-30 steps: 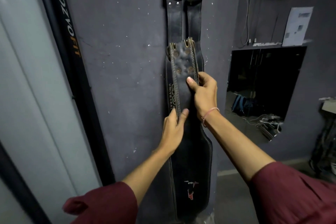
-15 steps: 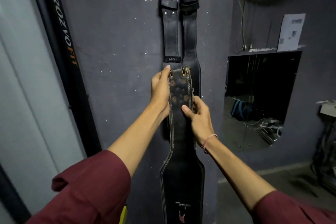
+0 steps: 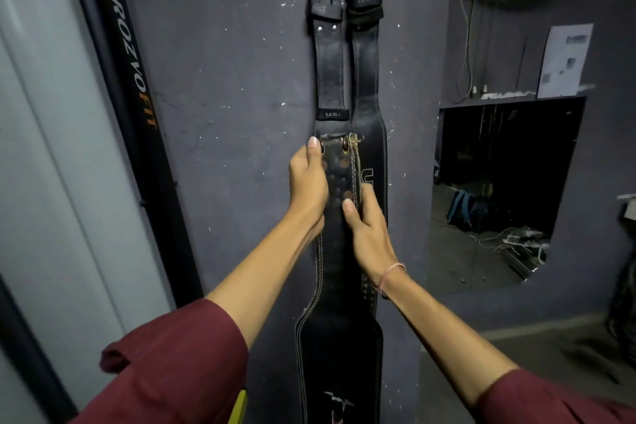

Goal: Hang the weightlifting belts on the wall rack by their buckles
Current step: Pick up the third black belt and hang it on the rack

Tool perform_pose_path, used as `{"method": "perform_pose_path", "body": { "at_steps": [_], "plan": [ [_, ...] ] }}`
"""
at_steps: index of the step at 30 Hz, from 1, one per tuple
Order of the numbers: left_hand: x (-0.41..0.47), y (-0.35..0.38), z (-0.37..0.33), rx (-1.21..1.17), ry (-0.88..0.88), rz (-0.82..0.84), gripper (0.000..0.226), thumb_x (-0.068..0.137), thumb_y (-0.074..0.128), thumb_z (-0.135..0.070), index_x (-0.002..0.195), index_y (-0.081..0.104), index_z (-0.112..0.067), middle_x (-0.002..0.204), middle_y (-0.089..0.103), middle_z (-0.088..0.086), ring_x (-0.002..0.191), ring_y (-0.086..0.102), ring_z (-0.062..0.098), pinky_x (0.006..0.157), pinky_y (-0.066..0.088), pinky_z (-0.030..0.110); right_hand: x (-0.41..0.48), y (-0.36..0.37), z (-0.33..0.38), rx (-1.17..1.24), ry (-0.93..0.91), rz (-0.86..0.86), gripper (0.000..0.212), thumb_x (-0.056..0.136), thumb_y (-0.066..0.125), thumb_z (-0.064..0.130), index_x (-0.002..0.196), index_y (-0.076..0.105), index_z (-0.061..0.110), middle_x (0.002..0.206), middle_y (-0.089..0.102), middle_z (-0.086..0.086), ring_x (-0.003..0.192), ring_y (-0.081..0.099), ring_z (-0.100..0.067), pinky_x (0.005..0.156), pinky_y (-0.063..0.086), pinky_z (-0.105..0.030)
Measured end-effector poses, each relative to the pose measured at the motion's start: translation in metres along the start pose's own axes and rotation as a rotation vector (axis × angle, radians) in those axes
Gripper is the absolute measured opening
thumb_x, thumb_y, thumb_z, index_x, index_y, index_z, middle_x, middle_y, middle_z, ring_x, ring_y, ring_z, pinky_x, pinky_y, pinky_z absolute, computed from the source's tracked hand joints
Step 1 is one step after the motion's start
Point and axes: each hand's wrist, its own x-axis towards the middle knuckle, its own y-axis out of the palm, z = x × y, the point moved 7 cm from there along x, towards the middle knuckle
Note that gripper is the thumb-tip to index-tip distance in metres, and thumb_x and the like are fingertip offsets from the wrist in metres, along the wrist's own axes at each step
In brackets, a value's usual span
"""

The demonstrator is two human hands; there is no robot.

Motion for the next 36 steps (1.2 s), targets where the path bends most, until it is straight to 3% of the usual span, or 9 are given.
{"method": "perform_pose_path", "body": {
  "at_steps": [2,4,6,11,16,20,25,28,36],
  "plan": [
    [-0.001,0.001,-0.005,-0.022,0.057,-0.019,0.039,0.107,0.035,-0.028,0.103,0.064,-0.001,0.097,0.069,0.018,0.089,0.063,0.022,0.086,0.052,0.039,0.008,-0.001,0.016,-0.051,-0.056,-0.009,0.028,0.107,0.035,0.016,0.132,0.046,0.011,0.101,0.05,0.019,0.098,0.05,0.026,0.082,0.039,0.003],
    [-0.003,0.0,-0.005,0.016,0.106,-0.039,0.034,0.106,0.035,-0.031,0.095,0.06,-0.01,0.091,0.065,0.011,0.086,0.059,0.018,0.084,0.05,0.038,0.019,-0.003,0.034,-0.105,-0.123,-0.059,0.02,0.108,0.033,0.023,0.109,0.049,0.011,0.091,0.055,0.011,0.079,0.057,0.006,0.076,0.045,-0.019],
    [-0.009,0.001,-0.002,0.049,0.126,-0.038,0.03,0.106,0.035,-0.033,0.091,0.053,-0.015,0.087,0.055,0.008,0.082,0.051,0.017,0.078,0.045,0.036,0.034,-0.007,0.041,-0.131,-0.147,-0.111,0.028,0.108,0.032,0.028,0.09,0.045,0.011,0.077,0.049,0.007,0.065,0.045,-0.003,0.066,0.039,-0.028],
    [-0.015,0.003,-0.001,0.009,0.148,-0.028,0.023,0.107,0.035,-0.025,0.09,0.048,-0.016,0.081,0.048,0.001,0.077,0.046,0.013,0.072,0.042,0.03,0.053,-0.018,0.047,-0.176,-0.123,-0.228,0.032,0.106,0.036,0.026,0.079,0.045,0.012,0.066,0.046,0.006,0.062,0.041,-0.008,0.067,0.036,-0.037],
    [-0.01,-0.002,-0.016,-0.074,0.15,-0.065,0.033,0.108,0.031,-0.025,0.092,0.055,-0.01,0.081,0.058,0.005,0.073,0.056,0.012,0.064,0.049,0.022,0.057,-0.013,0.056,-0.033,-0.177,-0.299,0.027,0.102,0.044,0.014,0.078,0.052,0.007,0.067,0.052,0.005,0.063,0.044,-0.003,0.065,0.041,-0.03],
    [0.011,-0.017,-0.027,-0.058,0.147,-0.097,0.038,0.107,0.033,-0.03,0.091,0.058,-0.006,0.078,0.058,0.01,0.072,0.056,0.018,0.063,0.05,0.03,0.078,0.004,0.06,0.054,-0.176,-0.273,0.025,0.1,0.045,0.019,0.084,0.06,0.008,0.077,0.062,-0.01,0.073,0.054,-0.014,0.073,0.051,-0.044],
    [0.04,-0.039,-0.053,0.069,0.26,-0.138,0.038,0.106,0.037,-0.029,0.076,0.049,-0.009,0.071,0.049,0.004,0.065,0.046,0.013,0.06,0.042,0.029,0.1,0.028,0.078,0.09,-0.183,-0.298,0.027,0.1,0.048,0.014,0.076,0.06,0.011,0.067,0.057,0.008,0.064,0.05,-0.005,0.065,0.044,-0.028],
    [0.055,-0.045,-0.071,0.128,0.345,-0.117,0.037,0.107,0.036,-0.025,0.072,0.043,-0.017,0.066,0.042,-0.003,0.06,0.038,0.007,0.053,0.035,0.017,0.118,0.036,0.089,0.131,-0.188,-0.345,0.03,0.098,0.052,0.011,0.072,0.064,0.019,0.069,0.062,0.008,0.069,0.056,-0.008,0.07,0.047,-0.031],
    [0.117,-0.039,-0.102,0.259,0.507,-0.143,0.037,0.107,0.034,-0.028,0.073,0.041,-0.016,0.064,0.037,-0.008,0.055,0.032,0.003,0.051,0.029,0.018,0.187,0.047,0.109,0.203,-0.216,-0.439,0.032,0.093,0.059,0.006,0.068,0.069,0.023,0.065,0.066,0.008,0.068,0.06,-0.008,0.071,0.052,-0.03]
  ]
}}
